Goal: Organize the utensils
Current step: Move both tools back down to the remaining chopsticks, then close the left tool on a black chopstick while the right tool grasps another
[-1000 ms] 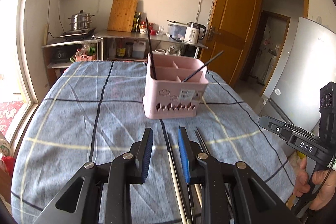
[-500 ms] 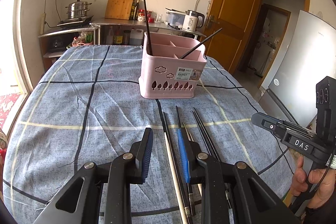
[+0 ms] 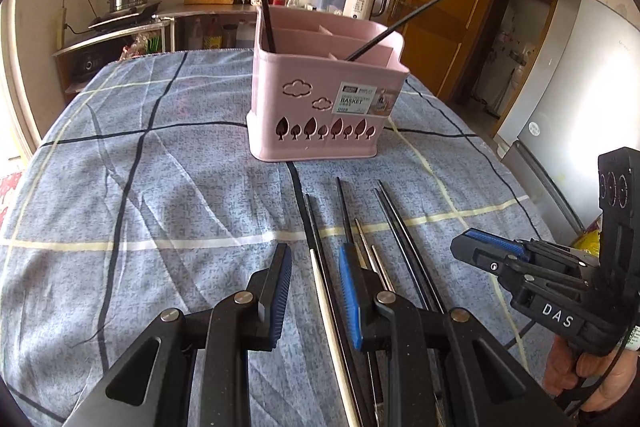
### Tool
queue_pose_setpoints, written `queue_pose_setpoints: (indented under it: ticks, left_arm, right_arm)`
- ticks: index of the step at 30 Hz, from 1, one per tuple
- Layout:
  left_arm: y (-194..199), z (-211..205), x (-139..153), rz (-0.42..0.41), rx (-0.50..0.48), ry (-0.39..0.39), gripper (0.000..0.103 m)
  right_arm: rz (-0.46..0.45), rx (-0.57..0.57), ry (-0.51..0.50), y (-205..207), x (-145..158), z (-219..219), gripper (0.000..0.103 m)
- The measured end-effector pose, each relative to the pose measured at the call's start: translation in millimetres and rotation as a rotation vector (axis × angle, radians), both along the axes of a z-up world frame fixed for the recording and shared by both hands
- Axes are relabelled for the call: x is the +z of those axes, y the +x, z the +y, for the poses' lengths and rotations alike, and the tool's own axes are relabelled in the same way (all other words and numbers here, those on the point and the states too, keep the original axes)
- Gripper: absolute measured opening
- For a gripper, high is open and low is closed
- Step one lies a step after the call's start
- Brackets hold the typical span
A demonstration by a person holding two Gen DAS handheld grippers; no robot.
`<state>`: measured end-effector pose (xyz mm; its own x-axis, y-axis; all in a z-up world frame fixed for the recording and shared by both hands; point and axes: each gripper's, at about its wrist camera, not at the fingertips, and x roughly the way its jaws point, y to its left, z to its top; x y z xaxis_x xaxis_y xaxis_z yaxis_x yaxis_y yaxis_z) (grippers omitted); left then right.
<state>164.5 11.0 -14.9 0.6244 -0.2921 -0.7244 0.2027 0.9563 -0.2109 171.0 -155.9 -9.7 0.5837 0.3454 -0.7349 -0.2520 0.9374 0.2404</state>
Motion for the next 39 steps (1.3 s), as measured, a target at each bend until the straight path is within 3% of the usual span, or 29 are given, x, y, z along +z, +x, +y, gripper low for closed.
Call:
queue_pose_setpoints:
  ticks: [14, 19, 23, 24, 35, 39]
  left_arm:
    - [51.2, -16.0, -37.6, 0.105, -0.018, 0.033, 0.024]
    - [54.3, -24.6, -38.6, 0.093, -0.025, 0.081, 0.024]
    - [55.9, -31.6, -39.0, 0.085, -0.03, 0.146, 0.007]
    - [56.0, -31.9, -39.0, 0.085, -0.034, 0.152, 0.007]
    - [51.8, -1.6, -37.2, 0.1, -0.01, 0.158, 0.007]
    - [56.6, 8.9, -38.2, 0.135, 0.001, 0.118, 0.007]
  right_arm:
    - [0.073, 0.005, -0.033, 27.9, -27.6, 10.6, 0.015]
    - [0.078, 0.006, -0.043, 32.1, -30.0, 12.2, 0.015]
    - [0.075, 0.009, -0.073, 36.4, -30.0, 17.1, 0.015]
    - [0.076, 0.011, -0.079, 37.0, -29.9, 18.2, 0.014]
    - [0.105, -0.008, -0.085, 36.6, -28.6, -3.1, 0.009]
    - [0.134, -0.017, -0.067, 43.1, -28.4, -6.1, 0.009]
